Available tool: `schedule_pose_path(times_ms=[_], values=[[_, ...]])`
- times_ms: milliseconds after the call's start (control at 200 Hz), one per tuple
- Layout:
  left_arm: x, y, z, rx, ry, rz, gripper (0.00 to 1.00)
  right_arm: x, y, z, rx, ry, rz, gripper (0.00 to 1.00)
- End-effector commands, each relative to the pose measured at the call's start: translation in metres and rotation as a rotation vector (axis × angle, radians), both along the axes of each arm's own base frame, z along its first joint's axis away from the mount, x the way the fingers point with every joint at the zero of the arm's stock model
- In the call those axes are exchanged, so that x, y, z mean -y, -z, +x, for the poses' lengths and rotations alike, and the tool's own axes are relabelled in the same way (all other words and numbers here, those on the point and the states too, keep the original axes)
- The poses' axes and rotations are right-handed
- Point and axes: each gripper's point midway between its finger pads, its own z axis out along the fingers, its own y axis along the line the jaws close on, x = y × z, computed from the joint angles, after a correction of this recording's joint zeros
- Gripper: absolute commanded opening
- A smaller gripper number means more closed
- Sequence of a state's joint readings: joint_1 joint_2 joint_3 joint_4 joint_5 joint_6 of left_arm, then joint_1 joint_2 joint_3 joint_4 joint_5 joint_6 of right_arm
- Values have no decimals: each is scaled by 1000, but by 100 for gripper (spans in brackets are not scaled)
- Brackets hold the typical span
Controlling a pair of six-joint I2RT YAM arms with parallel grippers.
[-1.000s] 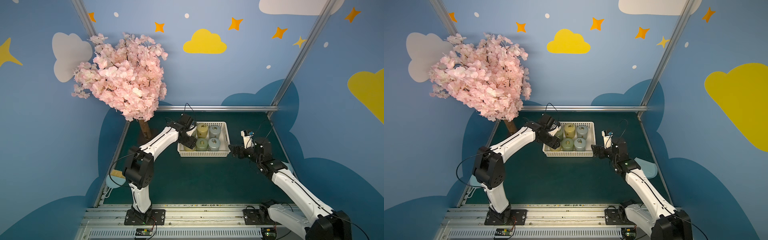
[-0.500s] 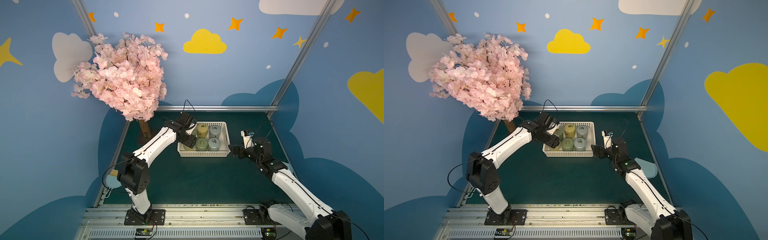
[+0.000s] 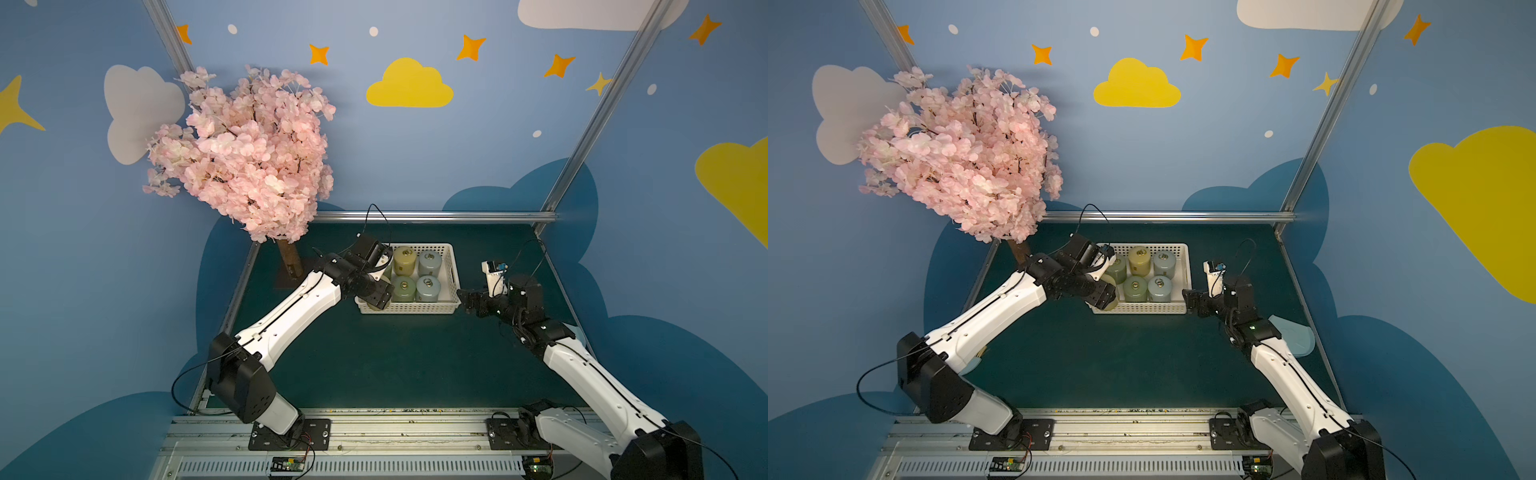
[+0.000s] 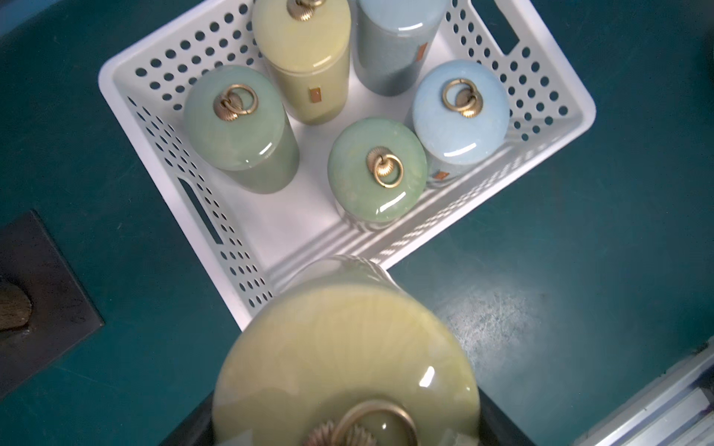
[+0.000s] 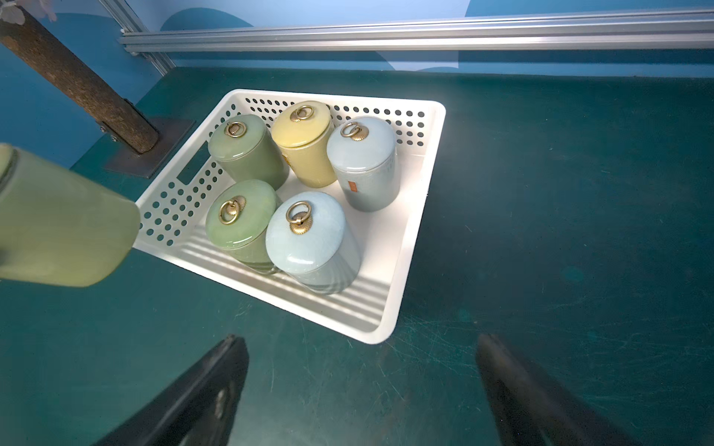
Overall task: Take the tea canister out of the basket
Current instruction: Place the tea canister at the center of the board.
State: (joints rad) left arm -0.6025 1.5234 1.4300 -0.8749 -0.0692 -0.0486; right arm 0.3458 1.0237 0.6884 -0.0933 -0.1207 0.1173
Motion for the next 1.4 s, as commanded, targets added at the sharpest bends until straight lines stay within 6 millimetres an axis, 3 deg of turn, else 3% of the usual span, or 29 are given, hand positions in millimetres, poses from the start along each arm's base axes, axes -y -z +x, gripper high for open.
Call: schedule_pose_path(times_ms=[0, 245, 606, 791, 1036, 1397], values=[[4, -18, -9, 60, -15, -50, 55, -1, -8, 3, 25, 1, 8, 98], [14, -13, -49, 79, 32, -74, 54, 0, -7, 3, 22, 4, 4, 98], [35, 8, -104, 80, 131, -89, 54, 2, -6, 4, 21, 16, -1, 98], [59, 18, -130, 75, 194, -101, 54, 2, -4, 4, 16, 20, -5, 98], [85, 34, -153, 66, 239, -86, 54, 4, -5, 4, 19, 25, -7, 98], [96, 69, -177, -2, 249, -47, 54, 5, -5, 4, 19, 31, -11, 98]])
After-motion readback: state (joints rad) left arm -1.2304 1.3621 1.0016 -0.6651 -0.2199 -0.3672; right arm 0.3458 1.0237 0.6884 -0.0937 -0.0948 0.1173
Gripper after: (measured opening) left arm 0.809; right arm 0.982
